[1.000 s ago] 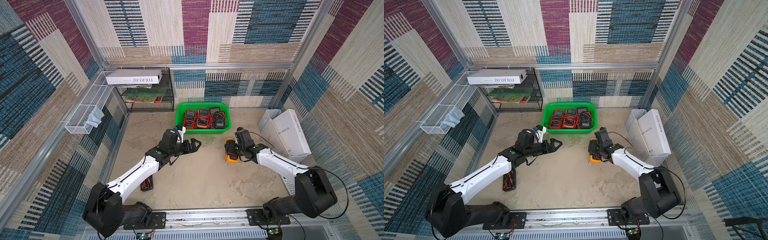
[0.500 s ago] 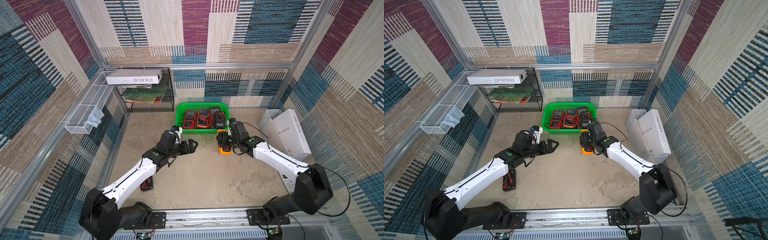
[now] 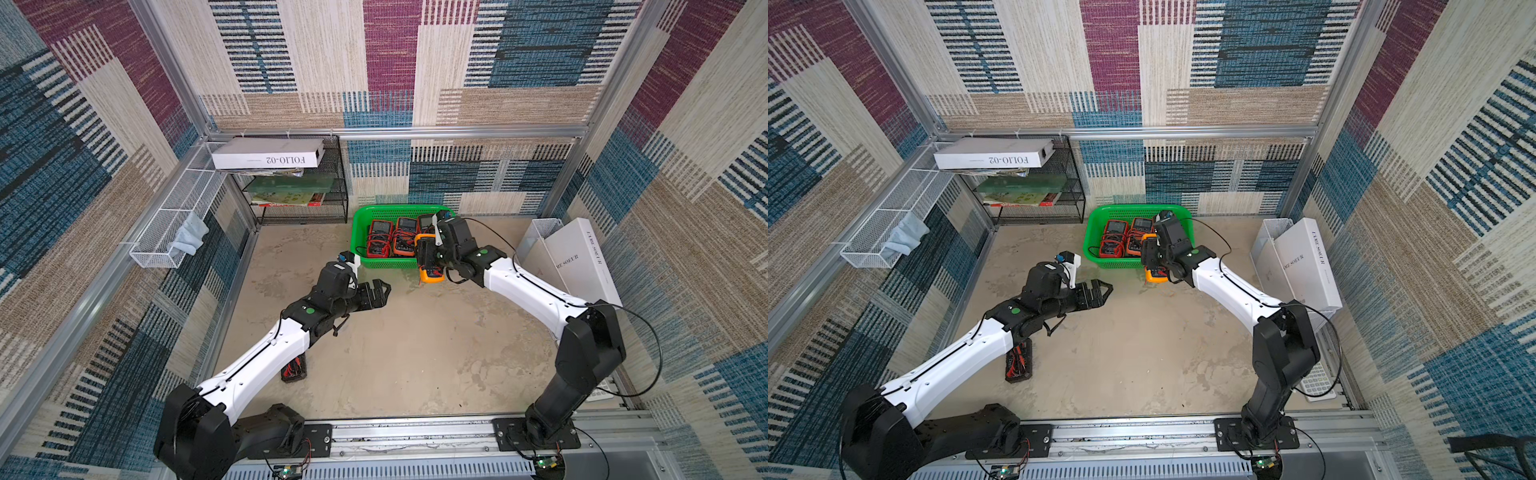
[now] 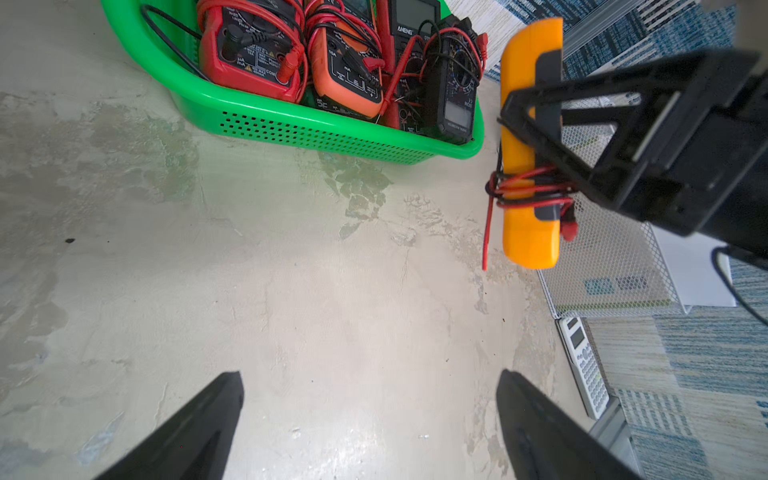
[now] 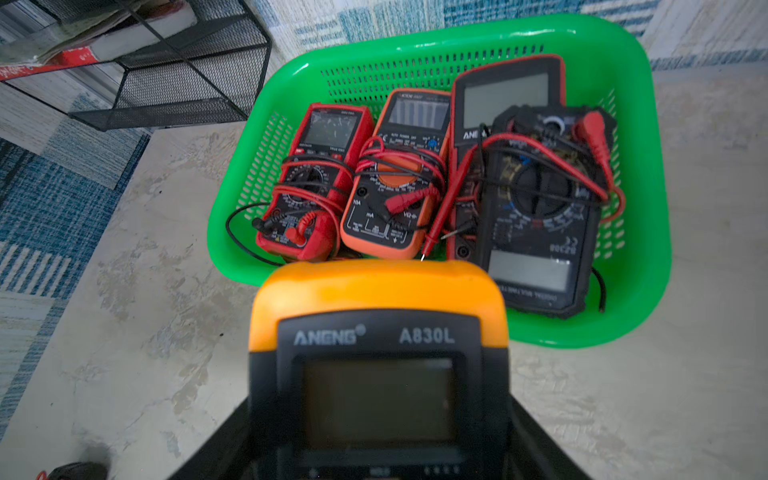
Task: Put the multimeter into the basket
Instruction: Pick up the multimeter from the center of the board, then place the multimeter in the basket.
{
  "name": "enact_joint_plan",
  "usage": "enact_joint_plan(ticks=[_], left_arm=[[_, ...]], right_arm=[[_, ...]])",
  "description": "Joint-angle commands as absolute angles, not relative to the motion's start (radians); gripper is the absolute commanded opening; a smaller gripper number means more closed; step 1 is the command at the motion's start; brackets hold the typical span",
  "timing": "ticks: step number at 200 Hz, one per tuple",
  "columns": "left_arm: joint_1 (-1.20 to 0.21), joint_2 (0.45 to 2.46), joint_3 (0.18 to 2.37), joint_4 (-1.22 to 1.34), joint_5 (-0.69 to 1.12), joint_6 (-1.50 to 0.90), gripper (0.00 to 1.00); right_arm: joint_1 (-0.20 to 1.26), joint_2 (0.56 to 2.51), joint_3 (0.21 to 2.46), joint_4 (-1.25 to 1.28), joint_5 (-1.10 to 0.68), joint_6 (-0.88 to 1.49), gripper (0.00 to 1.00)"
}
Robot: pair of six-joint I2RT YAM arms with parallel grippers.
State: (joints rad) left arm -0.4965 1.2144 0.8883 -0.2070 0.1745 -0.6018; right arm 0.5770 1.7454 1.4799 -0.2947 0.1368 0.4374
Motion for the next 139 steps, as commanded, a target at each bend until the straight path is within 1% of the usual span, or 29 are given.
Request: enact_joint_plan(ticks=[1, 75, 139], left_arm=[[-0.495, 1.203, 0.88, -0.223, 0.144, -0.59, 1.0], [-0.483, 1.151, 0.833, -0.238, 0.088, -0.615, 1.0], [-0.474, 1.137, 0.811, -0.238, 0.079, -0.625, 1.0]], right_arm=[[0.578, 1.801, 1.559, -0.306, 0.185, 0.397, 0.65], [0.577, 2.036, 1.873, -0.389, 0.252, 0.367, 0.65], [0.576, 2.161, 2.028, -0.419, 0.287, 0.365, 0.65]])
